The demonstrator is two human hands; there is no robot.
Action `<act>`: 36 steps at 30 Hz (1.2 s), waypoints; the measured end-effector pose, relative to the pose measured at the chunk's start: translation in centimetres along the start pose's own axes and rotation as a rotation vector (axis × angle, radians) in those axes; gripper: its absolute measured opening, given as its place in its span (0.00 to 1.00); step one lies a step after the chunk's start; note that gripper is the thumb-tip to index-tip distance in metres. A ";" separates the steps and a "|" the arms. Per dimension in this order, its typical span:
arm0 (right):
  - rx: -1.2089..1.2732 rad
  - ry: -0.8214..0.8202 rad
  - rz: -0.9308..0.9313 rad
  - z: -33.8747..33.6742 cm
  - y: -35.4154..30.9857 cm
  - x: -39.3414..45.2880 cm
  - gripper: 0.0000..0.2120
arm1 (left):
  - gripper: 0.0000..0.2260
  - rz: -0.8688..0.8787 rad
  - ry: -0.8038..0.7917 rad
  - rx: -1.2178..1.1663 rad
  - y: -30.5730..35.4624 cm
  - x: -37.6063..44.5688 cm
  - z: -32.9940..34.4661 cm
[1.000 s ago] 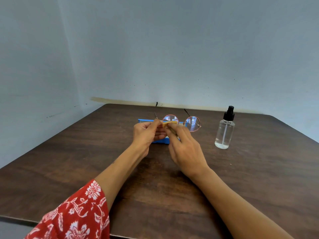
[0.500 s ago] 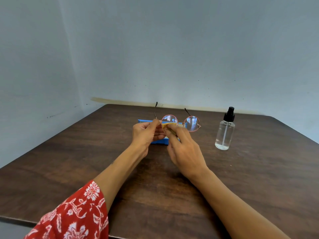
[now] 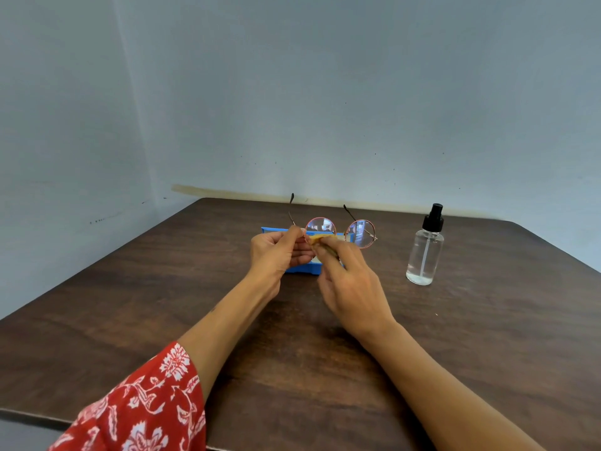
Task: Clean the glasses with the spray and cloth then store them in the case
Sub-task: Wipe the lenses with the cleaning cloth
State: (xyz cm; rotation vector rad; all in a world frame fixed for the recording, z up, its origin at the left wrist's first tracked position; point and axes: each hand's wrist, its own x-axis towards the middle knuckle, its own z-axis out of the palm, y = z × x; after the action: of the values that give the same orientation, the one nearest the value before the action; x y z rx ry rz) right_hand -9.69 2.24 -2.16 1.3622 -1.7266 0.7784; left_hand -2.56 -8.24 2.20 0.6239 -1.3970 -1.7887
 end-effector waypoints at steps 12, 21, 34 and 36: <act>0.020 0.006 0.016 -0.3 0.1 -0.1 0.18 | 0.07 -0.016 0.019 0.000 0.1 0.1 -0.1; 0.105 0.100 0.367 -0.6 2.1 -0.3 0.18 | 0.06 -0.005 0.040 0.015 0.3 0.2 -0.2; 0.114 0.123 0.403 -0.9 2.0 -0.1 0.18 | 0.07 -0.004 0.045 0.013 0.5 0.0 -0.2; 0.102 0.139 0.422 -1.1 2.3 0.0 0.18 | 0.07 -0.010 0.041 0.017 0.5 0.1 -0.2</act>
State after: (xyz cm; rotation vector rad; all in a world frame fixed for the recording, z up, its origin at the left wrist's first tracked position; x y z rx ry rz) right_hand -11.66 3.70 -1.65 0.9877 -1.9077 1.1787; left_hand -2.33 -8.49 2.60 0.6747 -1.3854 -1.7638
